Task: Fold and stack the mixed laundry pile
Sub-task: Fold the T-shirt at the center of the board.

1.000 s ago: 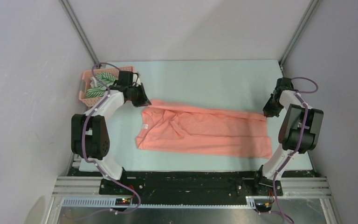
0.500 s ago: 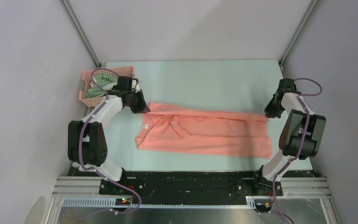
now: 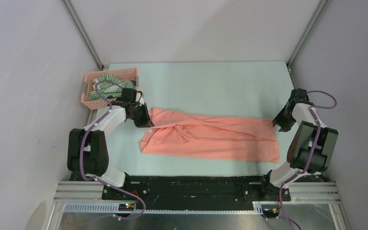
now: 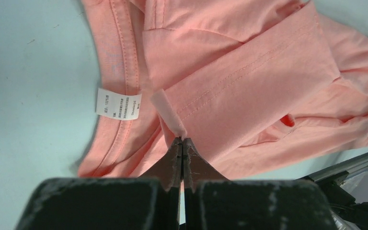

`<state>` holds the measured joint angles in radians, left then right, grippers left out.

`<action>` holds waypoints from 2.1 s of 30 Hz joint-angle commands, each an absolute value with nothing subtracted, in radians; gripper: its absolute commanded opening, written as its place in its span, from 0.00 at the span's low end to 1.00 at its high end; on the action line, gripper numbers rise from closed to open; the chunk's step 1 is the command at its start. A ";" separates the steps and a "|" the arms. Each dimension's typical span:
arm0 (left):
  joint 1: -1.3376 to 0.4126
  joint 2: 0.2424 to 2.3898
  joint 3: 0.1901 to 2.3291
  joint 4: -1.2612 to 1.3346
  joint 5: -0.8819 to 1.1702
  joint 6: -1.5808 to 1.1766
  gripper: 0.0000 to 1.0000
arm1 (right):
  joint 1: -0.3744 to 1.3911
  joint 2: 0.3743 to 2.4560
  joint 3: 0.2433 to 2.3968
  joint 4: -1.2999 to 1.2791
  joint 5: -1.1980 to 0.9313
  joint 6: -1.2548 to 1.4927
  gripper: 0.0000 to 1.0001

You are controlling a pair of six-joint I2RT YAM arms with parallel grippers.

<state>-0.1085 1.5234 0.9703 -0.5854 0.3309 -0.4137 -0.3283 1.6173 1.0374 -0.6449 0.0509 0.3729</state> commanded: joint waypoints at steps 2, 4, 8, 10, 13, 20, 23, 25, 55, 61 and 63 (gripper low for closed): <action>-0.126 1.505 0.972 -0.571 0.356 -0.400 0.00 | -0.332 1.524 1.047 -0.649 -0.020 0.403 0.42; -0.129 1.502 0.966 -0.571 0.358 -0.399 0.00 | -0.325 1.532 1.046 -0.653 -0.026 0.405 0.43; -0.141 1.492 0.967 -0.572 0.360 -0.393 0.00 | -0.308 1.554 1.024 -0.633 -0.045 0.397 0.42; -0.141 1.485 0.994 -0.572 0.387 -0.392 0.00 | -0.299 1.564 1.021 -0.625 -0.057 0.393 0.41; -0.141 1.430 1.034 -0.571 0.416 -0.414 0.00 | -0.289 1.564 1.021 -0.620 -0.061 0.391 0.41; -0.141 1.352 1.062 -0.589 0.392 -0.459 0.00 | -0.278 1.521 1.021 -0.617 -0.106 0.362 0.41; -0.142 1.362 0.993 -0.595 0.351 -0.452 0.00 | -0.275 1.495 1.022 -0.614 -0.161 0.359 0.40; -0.141 1.376 0.949 -0.593 0.330 -0.455 0.00 | -0.271 1.488 1.021 -0.607 -0.202 0.360 0.39; -0.239 1.367 0.785 -0.539 0.173 -0.593 0.00 | 0.320 1.607 1.039 -0.330 -0.285 0.412 0.36; -0.276 1.215 0.786 -0.556 0.150 -0.651 0.00 | 0.325 1.609 1.043 -0.325 -0.273 0.423 0.36; -0.276 1.219 0.765 -0.560 0.120 -0.650 0.00 | 0.322 1.604 1.043 -0.328 -0.269 0.418 0.36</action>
<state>-0.2710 1.2324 0.7776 -0.5549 0.1749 -0.6121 0.3244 1.6188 1.0122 -0.3634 -0.2928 0.4122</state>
